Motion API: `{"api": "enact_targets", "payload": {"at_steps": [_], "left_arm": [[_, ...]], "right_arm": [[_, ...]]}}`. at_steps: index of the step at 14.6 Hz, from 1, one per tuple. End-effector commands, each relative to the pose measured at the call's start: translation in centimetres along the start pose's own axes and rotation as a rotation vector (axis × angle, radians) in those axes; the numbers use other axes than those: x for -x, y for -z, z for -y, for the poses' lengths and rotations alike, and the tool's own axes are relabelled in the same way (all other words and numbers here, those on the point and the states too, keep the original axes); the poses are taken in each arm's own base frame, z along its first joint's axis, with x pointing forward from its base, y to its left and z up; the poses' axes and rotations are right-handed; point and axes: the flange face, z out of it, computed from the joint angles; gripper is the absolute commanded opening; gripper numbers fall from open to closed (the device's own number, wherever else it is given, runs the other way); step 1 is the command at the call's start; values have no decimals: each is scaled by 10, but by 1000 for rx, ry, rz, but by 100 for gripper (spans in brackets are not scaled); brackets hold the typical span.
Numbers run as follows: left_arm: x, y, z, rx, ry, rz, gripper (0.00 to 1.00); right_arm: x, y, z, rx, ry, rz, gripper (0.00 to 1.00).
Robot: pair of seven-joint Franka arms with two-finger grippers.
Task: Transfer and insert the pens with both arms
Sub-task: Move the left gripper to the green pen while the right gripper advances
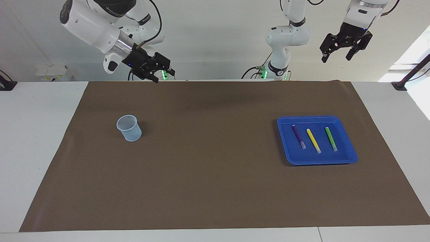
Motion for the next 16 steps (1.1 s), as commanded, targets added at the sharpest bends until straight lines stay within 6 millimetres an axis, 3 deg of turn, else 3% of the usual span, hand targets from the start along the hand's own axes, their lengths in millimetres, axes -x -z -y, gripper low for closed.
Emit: {"api": "enact_targets", "payload": {"at_steps": [1,4,6,8,12,16], "left_arm": [[-9,-50,19,-3,25,17,100],[-35,-121,45,0,-9,47,100],[-48,-159,74,4,-19,46,96],[-56,-201,82,2,-49,-3,95],[-83,-268,98,6,-159,10,100],[-99,-324,109,8,-233,9,100]], "right_arm": [[5,-9,4,-28,-14,-24,100],[4,-11,5,-43,-18,-31,100],[1,-24,-2,-106,-61,-21,100],[8,-43,9,-121,-58,-64,100],[8,-54,28,-131,-57,-134,100],[5,-63,28,-126,-91,-121,100]]}}
